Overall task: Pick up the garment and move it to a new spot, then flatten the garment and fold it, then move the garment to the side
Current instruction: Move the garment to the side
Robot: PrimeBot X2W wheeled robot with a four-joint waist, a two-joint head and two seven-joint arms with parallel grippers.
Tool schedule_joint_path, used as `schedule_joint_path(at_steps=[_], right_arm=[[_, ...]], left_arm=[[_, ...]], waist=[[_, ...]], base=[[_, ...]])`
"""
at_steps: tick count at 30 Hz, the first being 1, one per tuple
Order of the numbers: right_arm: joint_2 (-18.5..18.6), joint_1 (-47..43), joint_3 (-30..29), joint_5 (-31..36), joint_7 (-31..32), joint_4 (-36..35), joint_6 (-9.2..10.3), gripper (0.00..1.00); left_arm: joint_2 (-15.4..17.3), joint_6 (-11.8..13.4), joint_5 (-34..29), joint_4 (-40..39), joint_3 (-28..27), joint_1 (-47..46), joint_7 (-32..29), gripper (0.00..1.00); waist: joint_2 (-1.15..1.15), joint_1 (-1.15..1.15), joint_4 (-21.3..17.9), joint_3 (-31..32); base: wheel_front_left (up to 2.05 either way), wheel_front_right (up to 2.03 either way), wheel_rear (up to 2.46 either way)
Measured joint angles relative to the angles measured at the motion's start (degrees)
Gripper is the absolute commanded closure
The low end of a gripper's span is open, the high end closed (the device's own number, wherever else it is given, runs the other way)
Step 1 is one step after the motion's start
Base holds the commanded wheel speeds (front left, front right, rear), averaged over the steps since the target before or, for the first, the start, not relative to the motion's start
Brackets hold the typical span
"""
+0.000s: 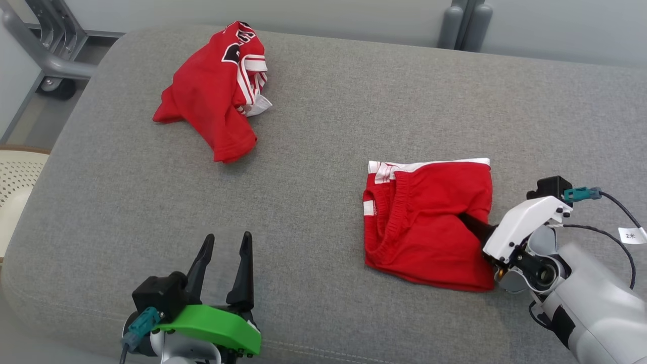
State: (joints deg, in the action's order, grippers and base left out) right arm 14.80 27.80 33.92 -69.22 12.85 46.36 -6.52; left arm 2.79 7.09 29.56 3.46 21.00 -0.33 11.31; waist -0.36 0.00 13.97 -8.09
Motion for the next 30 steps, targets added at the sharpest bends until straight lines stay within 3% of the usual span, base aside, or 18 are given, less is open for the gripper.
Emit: schedule_joint_path(at_steps=[8,30], right_arm=[[0.9,1.5,0.8,1.0,0.0,0.0,-0.02,1.00],[14.5,11.5,2.2,9.2,0.4,0.0,-0.02,1.00]], left_arm=[[0.0,0.0,-0.1,-0.2,-1.8,0.0,0.1,0.00],[0.0,0.0,-2.7,-6.0,-0.3,-0.7,-0.3,0.00]], waist=[[0.00,0.00,-1.2,-0.3],[0.00,0.00,-8.9,-3.1]], base=[[0.00,0.00,0.00],[0.00,0.00,0.00]])
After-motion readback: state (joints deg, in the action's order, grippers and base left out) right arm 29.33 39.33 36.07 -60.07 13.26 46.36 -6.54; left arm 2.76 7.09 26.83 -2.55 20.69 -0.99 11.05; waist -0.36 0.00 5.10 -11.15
